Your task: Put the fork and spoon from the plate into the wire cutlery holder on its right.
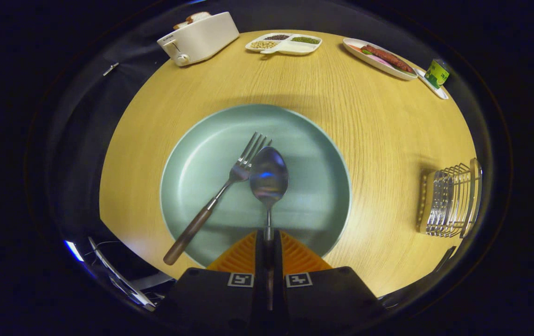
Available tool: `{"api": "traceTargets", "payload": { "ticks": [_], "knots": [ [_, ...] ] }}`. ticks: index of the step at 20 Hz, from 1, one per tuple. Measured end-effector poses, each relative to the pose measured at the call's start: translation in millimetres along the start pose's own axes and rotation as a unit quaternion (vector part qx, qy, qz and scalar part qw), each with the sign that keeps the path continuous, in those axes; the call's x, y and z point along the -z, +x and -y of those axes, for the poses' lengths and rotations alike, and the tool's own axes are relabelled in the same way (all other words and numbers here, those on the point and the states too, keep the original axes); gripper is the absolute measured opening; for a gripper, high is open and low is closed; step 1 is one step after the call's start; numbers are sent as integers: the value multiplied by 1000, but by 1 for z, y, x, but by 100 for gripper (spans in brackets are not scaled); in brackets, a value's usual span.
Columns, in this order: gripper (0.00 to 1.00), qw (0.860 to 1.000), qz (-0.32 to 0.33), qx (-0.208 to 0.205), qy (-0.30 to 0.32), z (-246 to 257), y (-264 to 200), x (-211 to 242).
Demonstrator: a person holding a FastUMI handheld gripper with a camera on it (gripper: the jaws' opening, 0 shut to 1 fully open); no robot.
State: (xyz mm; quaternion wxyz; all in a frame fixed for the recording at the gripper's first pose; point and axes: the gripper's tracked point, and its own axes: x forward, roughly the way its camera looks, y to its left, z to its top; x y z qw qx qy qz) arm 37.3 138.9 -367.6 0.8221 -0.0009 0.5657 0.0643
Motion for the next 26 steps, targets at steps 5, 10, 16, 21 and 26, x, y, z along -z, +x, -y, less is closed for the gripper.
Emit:
{"api": "traceTargets", "payload": {
  "ticks": [5,10,16,21,26],
  "knots": [
    [8,1000,-1,-12,25,15,-10,-2],
    [7,999,13,-33,24,26,-41,-8],
    [7,998,18,-67,2,51,-99,-11],
    [7,997,2,-63,-40,104,-146,-8],
    [7,997,-25,-40,-60,178,-180,-8]
  ]
}}
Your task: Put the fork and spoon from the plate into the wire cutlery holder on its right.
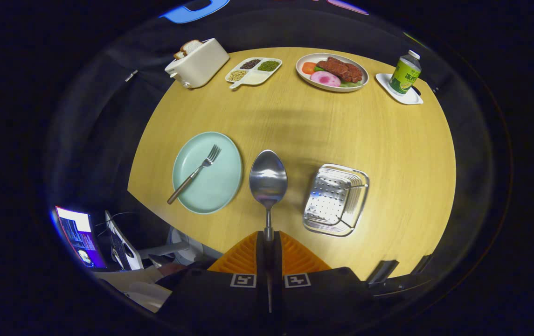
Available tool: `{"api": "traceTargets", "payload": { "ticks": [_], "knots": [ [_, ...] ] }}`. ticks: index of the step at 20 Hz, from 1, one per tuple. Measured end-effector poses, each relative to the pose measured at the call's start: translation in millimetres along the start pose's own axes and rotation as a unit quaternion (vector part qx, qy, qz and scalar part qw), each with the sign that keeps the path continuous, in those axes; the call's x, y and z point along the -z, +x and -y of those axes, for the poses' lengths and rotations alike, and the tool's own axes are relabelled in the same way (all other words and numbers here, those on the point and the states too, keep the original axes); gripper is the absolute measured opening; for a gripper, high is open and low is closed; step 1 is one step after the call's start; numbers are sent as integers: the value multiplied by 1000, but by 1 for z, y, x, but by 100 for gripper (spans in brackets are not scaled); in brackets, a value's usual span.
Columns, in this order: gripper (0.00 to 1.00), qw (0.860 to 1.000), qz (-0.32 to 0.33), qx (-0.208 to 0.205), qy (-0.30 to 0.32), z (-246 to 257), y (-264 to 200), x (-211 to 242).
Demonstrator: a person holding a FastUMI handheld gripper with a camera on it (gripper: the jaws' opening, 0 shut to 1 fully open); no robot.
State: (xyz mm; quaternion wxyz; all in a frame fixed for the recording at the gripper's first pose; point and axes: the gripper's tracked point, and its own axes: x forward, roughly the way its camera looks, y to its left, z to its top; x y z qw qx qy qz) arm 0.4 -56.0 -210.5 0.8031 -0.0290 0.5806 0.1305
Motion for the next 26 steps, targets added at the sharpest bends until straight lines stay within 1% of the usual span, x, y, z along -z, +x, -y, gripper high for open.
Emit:
{"api": "traceTargets", "payload": {
  "ticks": [3,7,9,11,15,18,22,26],
  "knots": [
    [7,1000,-17,20,-8,41,-9,4],
    [7,999,-51,16,2,65,-6,9],
    [7,997,-74,9,2,69,1,11],
    [7,996,-94,11,-2,72,10,12],
    [7,992,-127,5,-8,69,19,13],
    [7,989,-145,19,1,74,26,11],
    [9,989,-145,24,15,73,28,5],
    [16,989,-145,21,13,69,28,5]
  ]
}}
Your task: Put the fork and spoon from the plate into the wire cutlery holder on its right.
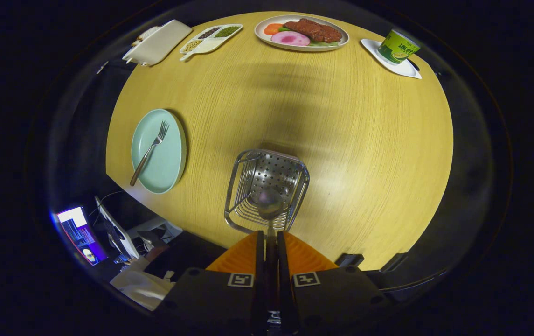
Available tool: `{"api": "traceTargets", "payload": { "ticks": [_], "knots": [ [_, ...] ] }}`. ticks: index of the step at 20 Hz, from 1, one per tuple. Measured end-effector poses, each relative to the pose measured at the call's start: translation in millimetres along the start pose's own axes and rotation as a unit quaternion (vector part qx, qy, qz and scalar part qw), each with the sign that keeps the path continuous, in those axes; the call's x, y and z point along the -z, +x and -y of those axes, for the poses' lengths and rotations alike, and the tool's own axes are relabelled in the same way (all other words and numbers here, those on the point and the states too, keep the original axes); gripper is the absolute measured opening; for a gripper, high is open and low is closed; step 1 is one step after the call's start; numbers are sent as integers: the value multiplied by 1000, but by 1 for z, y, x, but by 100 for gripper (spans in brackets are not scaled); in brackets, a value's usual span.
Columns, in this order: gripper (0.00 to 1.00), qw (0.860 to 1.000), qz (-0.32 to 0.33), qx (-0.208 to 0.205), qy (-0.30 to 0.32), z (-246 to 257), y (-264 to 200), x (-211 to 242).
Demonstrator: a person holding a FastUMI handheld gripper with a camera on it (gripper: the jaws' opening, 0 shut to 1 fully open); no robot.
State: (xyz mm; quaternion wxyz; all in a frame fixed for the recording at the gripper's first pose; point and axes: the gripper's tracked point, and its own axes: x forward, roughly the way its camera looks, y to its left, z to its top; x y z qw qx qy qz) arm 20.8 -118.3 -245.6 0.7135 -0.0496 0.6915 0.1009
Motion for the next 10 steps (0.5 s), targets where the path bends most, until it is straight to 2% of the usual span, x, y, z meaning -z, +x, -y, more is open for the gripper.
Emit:
{"api": "traceTargets", "payload": {
  "ticks": [1,2,4,6,8,10],
  "knots": [
    [22,1000,2,-1,2,-1,-1,0],
    [22,1000,6,-4,6,-2,-3,-2],
    [52,999,25,-13,19,-5,-12,-8],
    [93,998,58,-17,23,-9,-23,-16],
    [100,994,106,-23,20,-19,-42,-26],
    [99,986,161,-24,17,-29,-62,-39]
  ]
}}
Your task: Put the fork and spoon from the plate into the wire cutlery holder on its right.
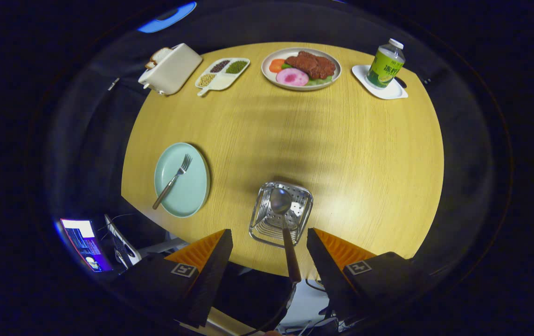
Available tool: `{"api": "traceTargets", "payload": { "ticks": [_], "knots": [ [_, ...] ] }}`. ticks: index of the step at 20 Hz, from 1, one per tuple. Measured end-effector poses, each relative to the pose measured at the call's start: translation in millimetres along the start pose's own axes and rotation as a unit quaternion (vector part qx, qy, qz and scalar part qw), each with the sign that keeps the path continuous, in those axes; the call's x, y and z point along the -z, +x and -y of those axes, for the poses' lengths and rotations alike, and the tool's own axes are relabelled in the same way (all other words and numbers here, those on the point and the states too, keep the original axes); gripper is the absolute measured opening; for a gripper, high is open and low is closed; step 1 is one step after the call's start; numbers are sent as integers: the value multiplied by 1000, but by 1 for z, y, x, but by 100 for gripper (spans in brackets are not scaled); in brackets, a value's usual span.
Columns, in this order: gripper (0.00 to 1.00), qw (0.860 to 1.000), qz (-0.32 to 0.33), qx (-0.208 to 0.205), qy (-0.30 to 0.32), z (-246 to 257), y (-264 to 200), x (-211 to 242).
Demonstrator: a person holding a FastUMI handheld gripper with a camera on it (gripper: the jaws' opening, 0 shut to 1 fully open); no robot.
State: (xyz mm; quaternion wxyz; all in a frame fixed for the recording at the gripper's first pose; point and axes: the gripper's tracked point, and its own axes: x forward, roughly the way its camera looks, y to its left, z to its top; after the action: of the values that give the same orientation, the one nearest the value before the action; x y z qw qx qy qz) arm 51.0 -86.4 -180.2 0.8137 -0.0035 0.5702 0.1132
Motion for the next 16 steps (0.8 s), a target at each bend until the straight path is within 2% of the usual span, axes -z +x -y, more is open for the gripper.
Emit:
{"api": "traceTargets", "payload": {
  "ticks": [4,9,11,16],
  "knots": [
    [99,994,110,1,6,-29,-28,-26],
    [99,976,218,12,13,-60,-42,-44],
    [99,971,238,14,28,-74,-38,-42],
    [99,967,235,-19,101,-130,-2,-33]
  ]
}}
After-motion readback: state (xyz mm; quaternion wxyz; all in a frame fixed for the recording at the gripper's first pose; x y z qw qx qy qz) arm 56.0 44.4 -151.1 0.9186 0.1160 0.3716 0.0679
